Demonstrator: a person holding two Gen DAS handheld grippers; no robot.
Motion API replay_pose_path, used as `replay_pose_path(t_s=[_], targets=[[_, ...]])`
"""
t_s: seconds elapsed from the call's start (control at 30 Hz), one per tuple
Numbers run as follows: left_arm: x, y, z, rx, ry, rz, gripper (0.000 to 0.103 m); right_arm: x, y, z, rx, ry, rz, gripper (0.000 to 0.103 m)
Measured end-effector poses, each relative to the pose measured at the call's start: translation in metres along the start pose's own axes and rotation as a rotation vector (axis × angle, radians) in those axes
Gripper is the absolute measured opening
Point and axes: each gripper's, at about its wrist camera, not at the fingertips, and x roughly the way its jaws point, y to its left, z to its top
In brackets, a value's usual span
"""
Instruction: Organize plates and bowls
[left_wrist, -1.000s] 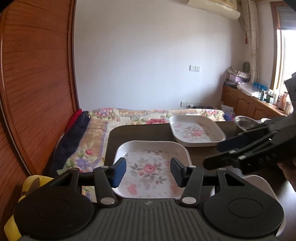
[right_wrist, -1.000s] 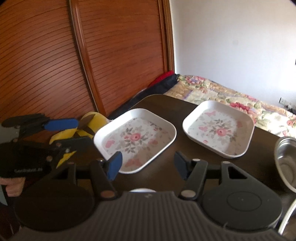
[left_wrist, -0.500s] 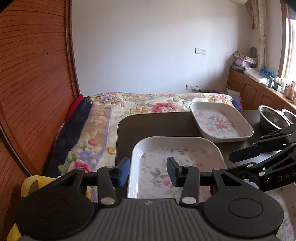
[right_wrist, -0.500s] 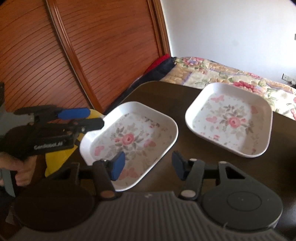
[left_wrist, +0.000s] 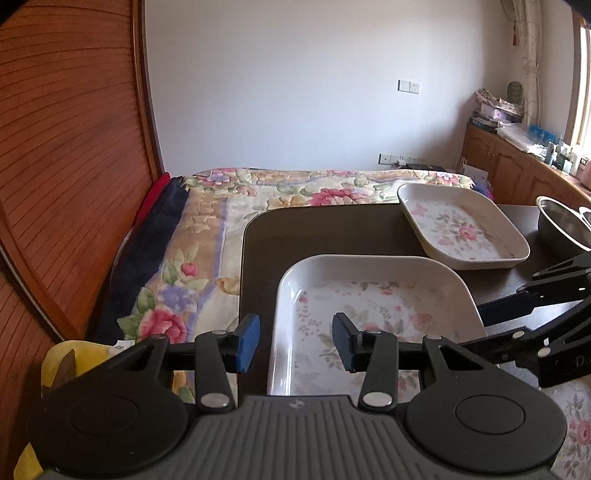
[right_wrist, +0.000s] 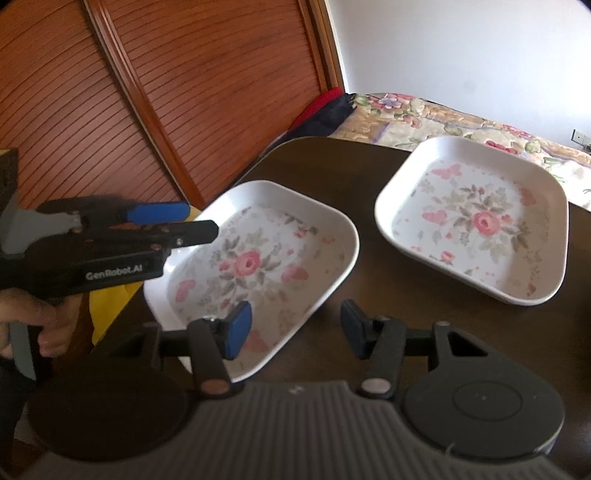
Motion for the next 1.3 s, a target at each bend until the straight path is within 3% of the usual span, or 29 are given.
replay_pose_path(t_s=[0.17, 0.37, 0.57, 0.8, 0.93, 1.3], targets=[[0.003, -0.002, -0.002, 0.007, 0.017, -0.003, 0.051, 0.000, -0.001, 0.000, -0.004, 0.004, 0.009, 0.044], [0.004, -0.004, -0.003, 0.019, 0.018, 0.008, 0.051, 0.001, 0.000, -0.001, -0.033, 0.005, -0.011, 0.026], [0.005, -0.004, -0.008, 0.035, 0.033, 0.020, 0.041, 0.000, -0.001, -0.001, -0.034, 0.002, -0.014, 0.024], [0.003, -0.002, -0.012, 0.024, 0.031, 0.018, 0.039, 0.002, 0.001, -0.001, -0.055, -0.007, -0.029, 0.023], [-0.003, -0.001, -0.013, -0.012, 0.021, 0.021, 0.029, 0.003, -0.001, 0.000, -0.048, -0.008, -0.039, 0.021], [-0.040, -0.020, -0.006, -0.011, -0.059, 0.012, 0.029, -0.023, -0.005, -0.004, -0.011, -0.081, -0.057, 0.015]])
